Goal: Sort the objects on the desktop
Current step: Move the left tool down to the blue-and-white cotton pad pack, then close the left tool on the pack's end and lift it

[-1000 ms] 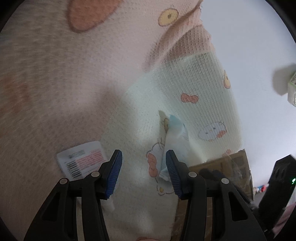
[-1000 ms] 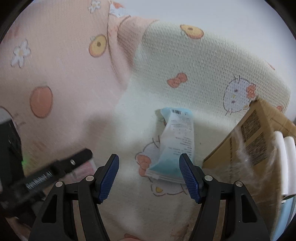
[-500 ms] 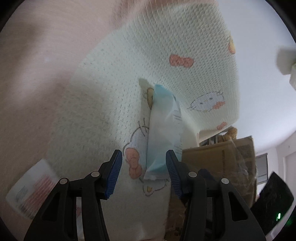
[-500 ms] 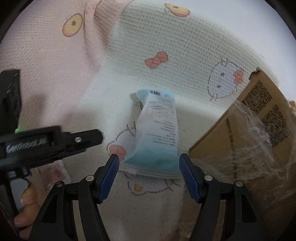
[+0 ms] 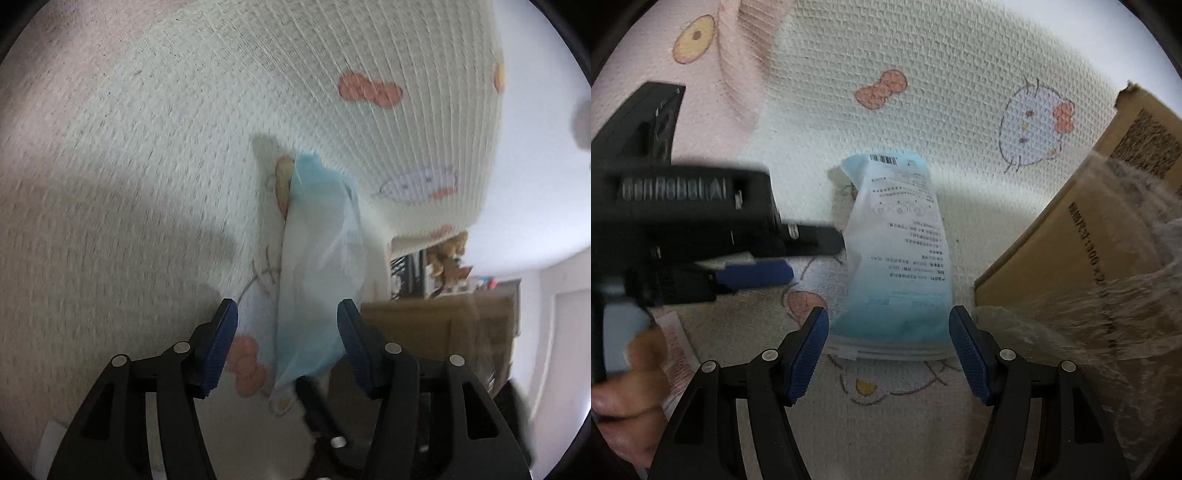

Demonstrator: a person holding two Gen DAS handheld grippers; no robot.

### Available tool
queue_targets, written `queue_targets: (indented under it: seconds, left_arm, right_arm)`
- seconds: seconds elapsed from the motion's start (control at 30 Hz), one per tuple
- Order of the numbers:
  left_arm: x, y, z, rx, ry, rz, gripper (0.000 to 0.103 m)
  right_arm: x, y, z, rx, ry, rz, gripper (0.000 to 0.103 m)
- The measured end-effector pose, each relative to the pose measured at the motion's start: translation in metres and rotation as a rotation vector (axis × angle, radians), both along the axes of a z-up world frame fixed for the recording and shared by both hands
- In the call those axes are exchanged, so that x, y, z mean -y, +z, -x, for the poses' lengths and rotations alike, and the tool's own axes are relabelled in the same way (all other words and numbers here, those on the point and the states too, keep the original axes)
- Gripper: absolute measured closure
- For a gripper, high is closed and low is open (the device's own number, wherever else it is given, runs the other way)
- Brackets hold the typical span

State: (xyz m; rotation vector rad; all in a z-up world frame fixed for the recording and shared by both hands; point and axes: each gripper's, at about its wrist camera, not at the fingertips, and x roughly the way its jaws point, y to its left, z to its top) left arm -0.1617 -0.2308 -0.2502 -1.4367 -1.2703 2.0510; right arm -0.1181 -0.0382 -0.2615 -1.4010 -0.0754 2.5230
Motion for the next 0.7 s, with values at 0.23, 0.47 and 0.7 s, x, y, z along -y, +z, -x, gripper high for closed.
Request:
queue_targets:
  seconds: [0.23,0.47,0.7]
  left_arm:
    - [0.005,-0.004,0.024,-0.005,0.112,-0.07,0.037]
    - [-0.014,-0.003,0.049,0.028,0.052,-0.014,0.037]
    - [-0.021,0.001,0.075,0.071,0.034,0.056,0.037]
  right_arm:
    - [-0.008,-0.013,0.009,0.014,-0.036,0.039,0.038]
    - [-0.005,-0.02,0.012,0.033,-0.032,-0.006,0.038]
    - [0.0,-0.026,0.014,0.037,-0.016,-0.027,0.038]
